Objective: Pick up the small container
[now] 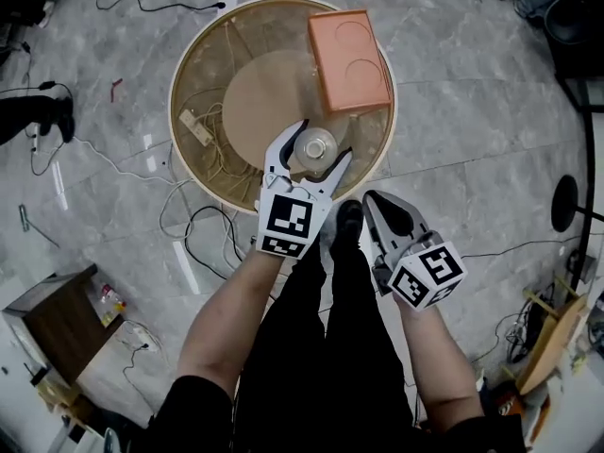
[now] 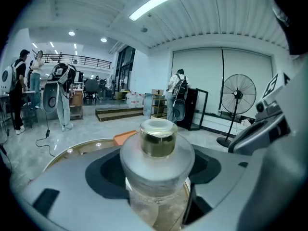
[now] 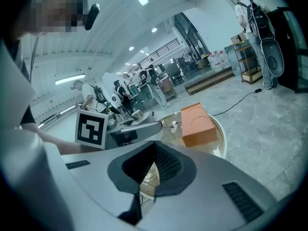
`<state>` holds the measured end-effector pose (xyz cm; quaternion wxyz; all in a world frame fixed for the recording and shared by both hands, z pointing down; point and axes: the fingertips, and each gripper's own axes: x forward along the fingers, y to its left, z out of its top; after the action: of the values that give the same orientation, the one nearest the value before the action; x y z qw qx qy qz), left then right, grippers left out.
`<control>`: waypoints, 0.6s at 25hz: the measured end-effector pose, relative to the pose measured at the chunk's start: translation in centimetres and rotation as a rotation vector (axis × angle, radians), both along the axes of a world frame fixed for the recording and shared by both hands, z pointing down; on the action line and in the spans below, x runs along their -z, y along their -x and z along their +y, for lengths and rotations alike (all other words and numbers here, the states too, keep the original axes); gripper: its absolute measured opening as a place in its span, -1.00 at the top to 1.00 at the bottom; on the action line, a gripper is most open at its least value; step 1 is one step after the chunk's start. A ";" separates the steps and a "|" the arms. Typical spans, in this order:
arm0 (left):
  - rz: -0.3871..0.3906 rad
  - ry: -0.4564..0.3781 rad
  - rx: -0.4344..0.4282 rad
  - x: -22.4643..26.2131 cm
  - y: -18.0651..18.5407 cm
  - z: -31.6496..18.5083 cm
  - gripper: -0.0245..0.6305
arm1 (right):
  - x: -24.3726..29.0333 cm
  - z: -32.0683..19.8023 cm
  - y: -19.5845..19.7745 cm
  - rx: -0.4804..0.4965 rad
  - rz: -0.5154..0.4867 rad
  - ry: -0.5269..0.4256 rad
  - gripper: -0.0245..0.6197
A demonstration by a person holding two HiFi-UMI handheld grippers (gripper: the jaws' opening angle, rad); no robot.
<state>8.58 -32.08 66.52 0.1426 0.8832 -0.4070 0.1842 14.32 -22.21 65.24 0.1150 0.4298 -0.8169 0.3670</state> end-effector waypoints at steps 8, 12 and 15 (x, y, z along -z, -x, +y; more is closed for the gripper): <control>-0.026 0.010 0.025 12.5 3.2 2.8 -0.11 | 11.7 1.8 3.0 0.095 0.043 -0.061 0.88; -0.038 0.015 0.055 17.8 4.5 3.7 -0.11 | 16.4 1.9 3.0 0.104 0.037 -0.090 0.88; -0.038 0.030 0.060 21.4 4.8 5.5 -0.11 | 19.4 3.0 3.0 0.111 0.020 -0.092 0.88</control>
<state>3.78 -26.60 45.14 0.1538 0.8648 -0.4329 0.2026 11.35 -19.19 45.86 0.1235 0.3924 -0.8542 0.3180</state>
